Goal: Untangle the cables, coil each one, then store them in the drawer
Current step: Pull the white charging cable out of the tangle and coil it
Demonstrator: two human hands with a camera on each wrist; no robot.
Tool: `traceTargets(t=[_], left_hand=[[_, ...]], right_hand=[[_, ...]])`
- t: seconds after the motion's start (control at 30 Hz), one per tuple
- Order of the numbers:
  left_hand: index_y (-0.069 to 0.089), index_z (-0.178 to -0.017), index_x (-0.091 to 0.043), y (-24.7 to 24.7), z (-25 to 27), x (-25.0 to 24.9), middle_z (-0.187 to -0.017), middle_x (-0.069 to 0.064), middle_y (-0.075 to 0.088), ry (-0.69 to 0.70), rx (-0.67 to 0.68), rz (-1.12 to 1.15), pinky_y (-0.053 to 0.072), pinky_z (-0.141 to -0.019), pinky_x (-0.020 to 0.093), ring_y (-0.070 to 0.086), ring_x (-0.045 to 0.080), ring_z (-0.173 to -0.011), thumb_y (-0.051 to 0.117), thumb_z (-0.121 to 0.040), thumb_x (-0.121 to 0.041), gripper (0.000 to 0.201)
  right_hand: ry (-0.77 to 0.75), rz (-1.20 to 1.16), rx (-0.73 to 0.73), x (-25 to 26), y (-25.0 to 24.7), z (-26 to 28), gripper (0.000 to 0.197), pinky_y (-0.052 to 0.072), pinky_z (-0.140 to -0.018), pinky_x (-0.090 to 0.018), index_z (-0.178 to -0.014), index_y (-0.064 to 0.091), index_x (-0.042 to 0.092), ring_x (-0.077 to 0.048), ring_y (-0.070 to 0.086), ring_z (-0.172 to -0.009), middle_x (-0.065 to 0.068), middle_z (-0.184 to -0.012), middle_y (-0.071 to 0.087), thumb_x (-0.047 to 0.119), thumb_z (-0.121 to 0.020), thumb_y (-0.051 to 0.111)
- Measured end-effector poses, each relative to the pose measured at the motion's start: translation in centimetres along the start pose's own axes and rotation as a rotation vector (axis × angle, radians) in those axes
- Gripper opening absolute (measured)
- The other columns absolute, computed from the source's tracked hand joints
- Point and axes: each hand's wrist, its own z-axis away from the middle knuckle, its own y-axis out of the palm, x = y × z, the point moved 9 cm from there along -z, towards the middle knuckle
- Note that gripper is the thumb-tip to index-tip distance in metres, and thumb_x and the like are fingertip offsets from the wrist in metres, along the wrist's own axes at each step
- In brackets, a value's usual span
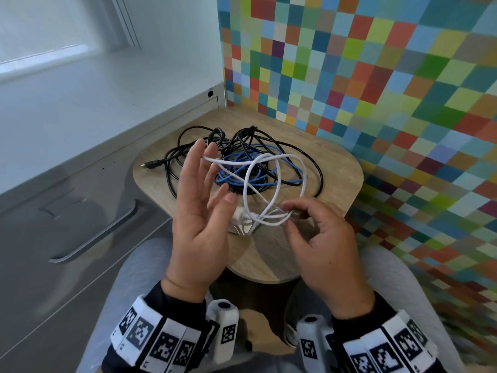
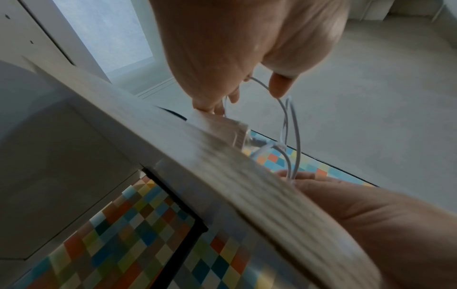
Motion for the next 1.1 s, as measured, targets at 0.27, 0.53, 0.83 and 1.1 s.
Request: traceTargets(t=[0.27,0.53,0.83,1.1], left_hand=[[0.057,-0.142,-0.014,-1.4,-0.4,0.7,-0.11,0.01,0.058,-0.013,-0.057,-0.19,0.062,-0.086,0.043,0.062,0.031,-0.106,0.063,-0.095,0.006,0.051],[0.069,-0.117,-0.008,-3.3,-0.7,-0.9,-0.116,0.026,0.06,0.096,-0.235,-0.178,0.057,-0.089,0.035,0.066,0.032,-0.098,0.066,-0.093,0.012,0.031],[0.07,-0.115,-0.012,-4.9,-1.0,-1.1,-0.106,0.014,0.072,0.114,-0.291,-0.193,0.055,-0.092,0.043,0.068,0.027,-0.096,0.058,-0.095,0.016,0.037],[0.073,-0.118,-0.012,-2.4,-1.0,-0.4,-0.121,0.004,0.07,0.039,-0.078,-0.369,0.052,-0.099,0.032,0.065,0.021,-0.117,0.057,-0.097,0.007,0.033]], right_hand=[[0.036,-0.106,-0.014,-0.5,-0.3,-0.1,0.019,0.055,-0.085,-0.017,-0.108,0.076,0.022,-0.001,0.068,-0.101,0.019,-0.103,0.071,0.011,-0.093,0.073],[0.034,-0.105,-0.024,-0.7,-0.5,-0.1,0.024,0.053,-0.088,-0.015,-0.109,0.076,0.023,0.001,0.067,-0.104,0.019,-0.106,0.072,0.006,-0.093,0.072],[0.044,-0.244,-0.012,-0.9,-0.2,-0.2,0.034,0.053,-0.107,-0.042,-0.121,0.073,0.023,-0.011,0.063,-0.126,0.01,-0.126,0.07,0.003,-0.095,0.067],[0.124,-0.396,-0.041,-1.3,-0.2,-0.1,0.037,0.06,-0.09,-0.043,-0.131,0.064,0.033,-0.022,0.073,-0.103,-0.003,-0.118,0.071,0.02,-0.097,0.062]])
